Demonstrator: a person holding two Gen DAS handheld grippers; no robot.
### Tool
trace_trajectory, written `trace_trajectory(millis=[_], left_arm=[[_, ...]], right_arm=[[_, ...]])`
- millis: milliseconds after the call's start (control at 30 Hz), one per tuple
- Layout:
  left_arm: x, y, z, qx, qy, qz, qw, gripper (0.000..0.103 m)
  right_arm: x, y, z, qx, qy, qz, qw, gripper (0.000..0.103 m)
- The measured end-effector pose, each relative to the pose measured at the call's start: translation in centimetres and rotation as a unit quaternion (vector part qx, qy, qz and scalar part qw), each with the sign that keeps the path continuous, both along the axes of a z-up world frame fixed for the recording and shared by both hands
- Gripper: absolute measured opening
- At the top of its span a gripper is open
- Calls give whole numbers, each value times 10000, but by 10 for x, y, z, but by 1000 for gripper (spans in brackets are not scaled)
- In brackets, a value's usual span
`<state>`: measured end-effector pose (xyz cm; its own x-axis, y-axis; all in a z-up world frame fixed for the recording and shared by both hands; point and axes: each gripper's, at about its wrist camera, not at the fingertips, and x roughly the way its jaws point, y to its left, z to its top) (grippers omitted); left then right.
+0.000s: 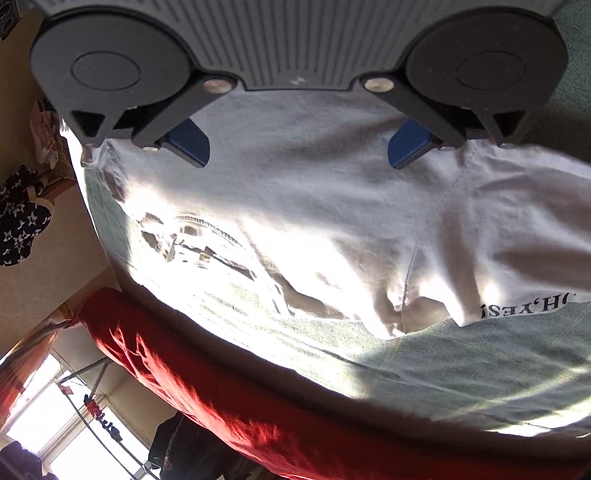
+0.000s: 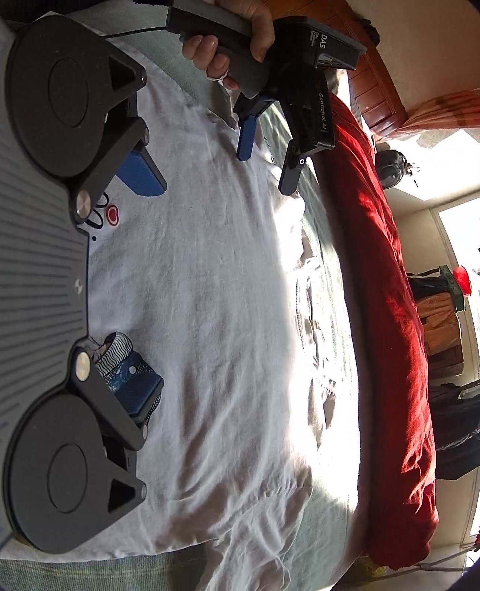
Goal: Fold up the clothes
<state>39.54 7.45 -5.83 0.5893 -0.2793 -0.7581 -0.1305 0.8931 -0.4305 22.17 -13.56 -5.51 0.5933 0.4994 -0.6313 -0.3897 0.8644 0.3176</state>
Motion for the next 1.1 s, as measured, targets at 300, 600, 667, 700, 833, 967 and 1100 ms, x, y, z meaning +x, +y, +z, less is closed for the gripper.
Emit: trace_trajectory(millis=[300, 600, 667, 700, 833, 967, 1100], left_arm=[[48, 42, -12, 337, -167, 729, 9966, 102], [44, 24, 29, -77, -594, 468, 9971, 102], [54, 12, 22, -408, -475, 177, 9979, 102], [60, 10, 16, -424, -401, 158, 9982, 102], [84, 13, -12, -197, -185, 428, 9987, 102], [103, 27, -21, -169, -473, 618, 9968, 102], [118, 24, -18, 135, -488, 731, 9960, 102]], right_arm=[[3, -5, -4, -163, -52, -177, 9997, 103], [3, -11, -3, -10, -78, -266, 9996, 103], [3, -10, -5, -32, -45, -265, 9996, 103], [4, -9, -6, -43, -29, -264, 9996, 103], [5, -6, -8, -138, -49, -247, 9996, 103], [5, -5, -10, -215, -92, -228, 9995, 103], [5, -3, -12, -330, -142, -210, 9991, 103]])
